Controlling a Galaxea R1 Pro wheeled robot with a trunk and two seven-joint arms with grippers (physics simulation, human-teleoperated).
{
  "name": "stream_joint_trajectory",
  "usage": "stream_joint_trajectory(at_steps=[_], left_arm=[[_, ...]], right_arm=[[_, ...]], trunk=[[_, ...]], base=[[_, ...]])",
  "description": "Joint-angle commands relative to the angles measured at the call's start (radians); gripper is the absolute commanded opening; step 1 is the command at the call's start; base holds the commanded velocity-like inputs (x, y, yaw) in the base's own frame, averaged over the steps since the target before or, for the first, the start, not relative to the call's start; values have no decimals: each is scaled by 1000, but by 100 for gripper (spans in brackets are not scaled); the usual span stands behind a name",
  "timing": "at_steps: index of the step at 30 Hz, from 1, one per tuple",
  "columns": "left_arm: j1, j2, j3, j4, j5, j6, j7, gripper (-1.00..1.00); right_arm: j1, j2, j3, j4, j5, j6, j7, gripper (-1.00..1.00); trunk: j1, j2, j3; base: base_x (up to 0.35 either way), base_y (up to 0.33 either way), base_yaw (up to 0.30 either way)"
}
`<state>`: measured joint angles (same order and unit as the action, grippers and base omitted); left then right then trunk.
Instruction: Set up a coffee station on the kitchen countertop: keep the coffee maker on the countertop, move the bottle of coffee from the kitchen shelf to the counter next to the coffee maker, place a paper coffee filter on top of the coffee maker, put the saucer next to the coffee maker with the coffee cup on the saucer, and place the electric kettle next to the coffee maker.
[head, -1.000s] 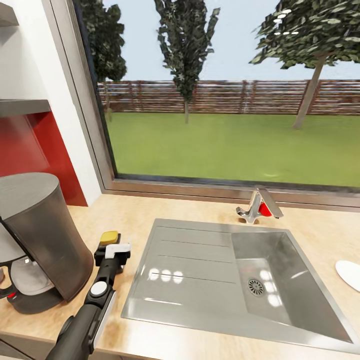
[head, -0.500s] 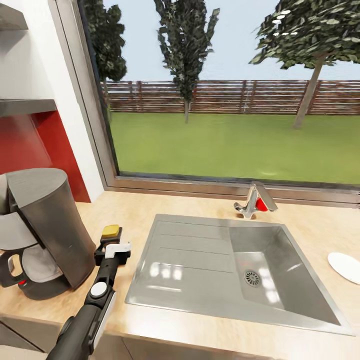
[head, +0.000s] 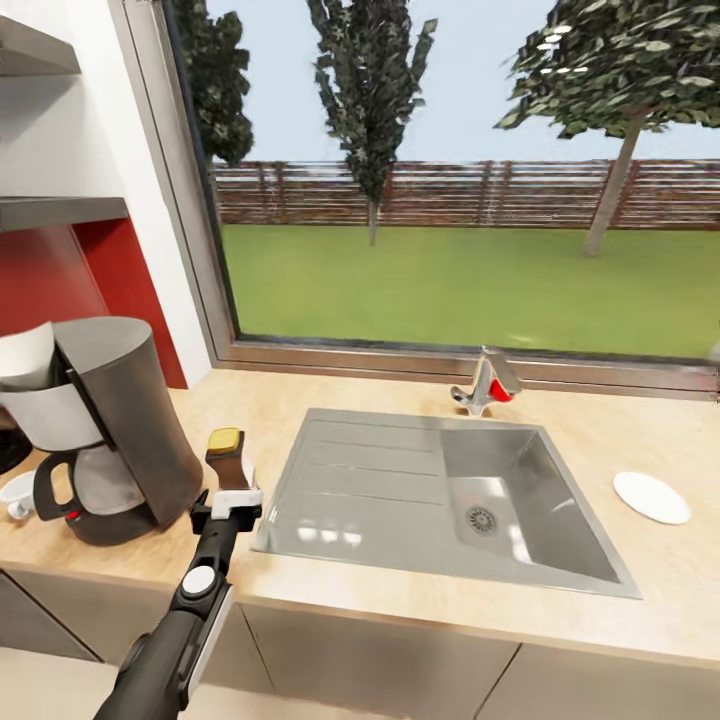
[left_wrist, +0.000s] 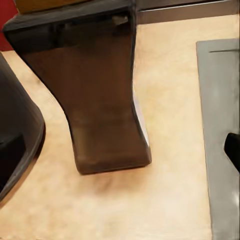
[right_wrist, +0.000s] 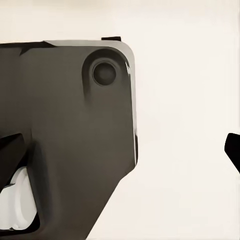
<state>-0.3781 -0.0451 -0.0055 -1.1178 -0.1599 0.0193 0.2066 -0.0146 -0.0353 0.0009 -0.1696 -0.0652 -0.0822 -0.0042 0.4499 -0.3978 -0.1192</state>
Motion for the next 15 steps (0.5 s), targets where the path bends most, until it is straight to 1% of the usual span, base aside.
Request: stream_joint_trajectory(at_steps=[1,4,13,15], left_arm=[[0,0,-1,0,-10,2,5,100],[-1,-1,-1,0,-10,2,5,100],[0,-1,-1,0,-10,2,5,100],[0,-1,-2,0,-9,1,5,100]], right_arm=[[-1,0,1,1,-7,-4,0,100],[-1,0,1,1,-7,-4,0,100],[-1,0,1,1,-7,-4,0,100],[-1,0,1,1,-7,-4,0,100]], trunk=[[0,-2,-2],[0,-2,-2],[0,-2,-2],[0,-2,-2]], base=[[-224,-157,0],[-112,-72,0],[-13,-6,0],[-172,0,0]])
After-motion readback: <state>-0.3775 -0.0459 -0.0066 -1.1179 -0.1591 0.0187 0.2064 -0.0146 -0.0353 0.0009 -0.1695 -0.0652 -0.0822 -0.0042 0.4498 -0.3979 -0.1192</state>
